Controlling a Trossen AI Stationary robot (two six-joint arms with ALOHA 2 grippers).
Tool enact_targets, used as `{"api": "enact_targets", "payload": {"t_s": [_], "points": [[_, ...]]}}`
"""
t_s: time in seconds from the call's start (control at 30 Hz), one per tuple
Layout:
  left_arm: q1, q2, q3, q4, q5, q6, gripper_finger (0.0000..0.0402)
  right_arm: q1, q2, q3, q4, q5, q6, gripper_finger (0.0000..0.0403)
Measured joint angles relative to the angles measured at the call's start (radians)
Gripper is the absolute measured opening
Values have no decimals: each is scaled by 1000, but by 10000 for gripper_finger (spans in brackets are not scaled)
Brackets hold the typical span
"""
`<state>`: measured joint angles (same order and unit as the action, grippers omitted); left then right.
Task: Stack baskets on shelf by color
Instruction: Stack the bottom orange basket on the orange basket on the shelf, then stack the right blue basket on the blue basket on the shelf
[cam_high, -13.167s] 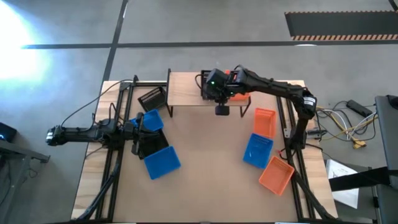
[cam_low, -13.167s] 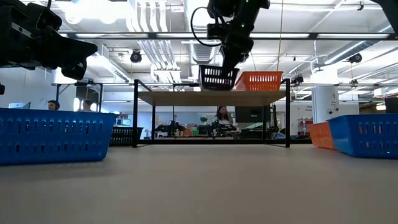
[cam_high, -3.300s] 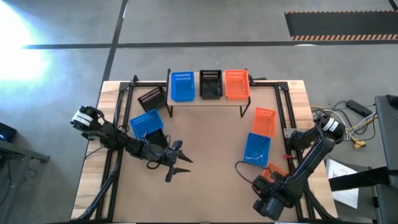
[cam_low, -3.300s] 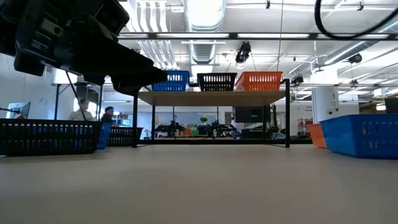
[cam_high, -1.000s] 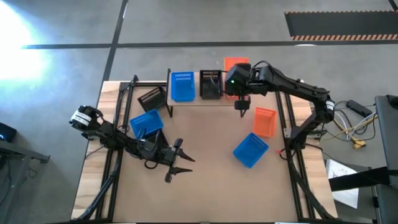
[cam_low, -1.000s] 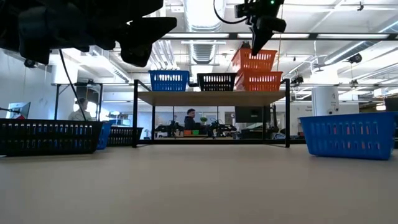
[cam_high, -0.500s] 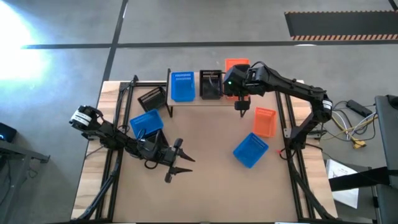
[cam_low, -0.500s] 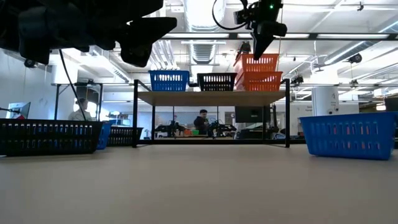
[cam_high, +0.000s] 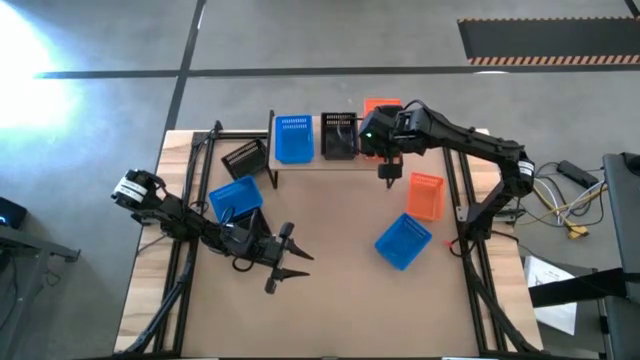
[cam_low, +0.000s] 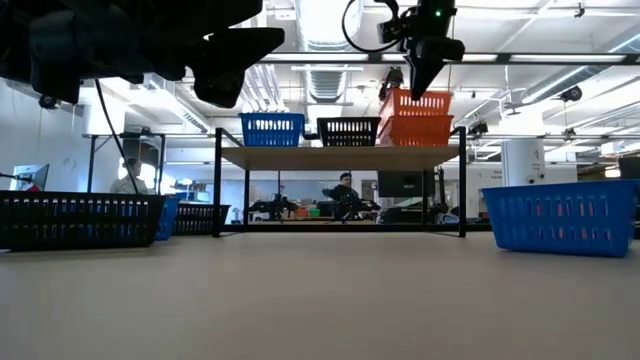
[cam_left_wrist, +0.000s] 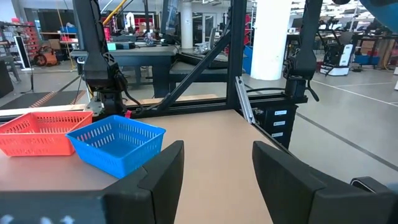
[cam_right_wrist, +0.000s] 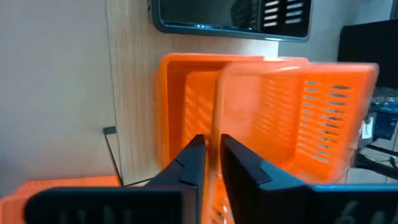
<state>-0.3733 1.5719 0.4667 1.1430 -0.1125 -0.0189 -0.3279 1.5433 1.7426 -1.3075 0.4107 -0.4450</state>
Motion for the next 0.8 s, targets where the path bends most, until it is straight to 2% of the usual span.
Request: {"api": "enact_targets", "payload": {"t_s": [0.37, 0.5, 0.6, 0.67, 0.8], "points": [[0, 0, 0, 0, 0, 0, 176, 0, -3, -20, 0, 0, -11, 134], [0, 0, 0, 0, 0, 0, 176, 10, -20, -16, -2, 0, 19, 151], [0, 0, 0, -1, 0, 0, 176, 29, -36, -15, -14, -3, 116, 155], [0, 0, 0, -1, 0, 0, 176, 49, -43, -16, -40, -45, 203, 153], [0, 0, 0, -1, 0, 0, 176, 133, -74, -70, -32, -213, 361, 140]]}}
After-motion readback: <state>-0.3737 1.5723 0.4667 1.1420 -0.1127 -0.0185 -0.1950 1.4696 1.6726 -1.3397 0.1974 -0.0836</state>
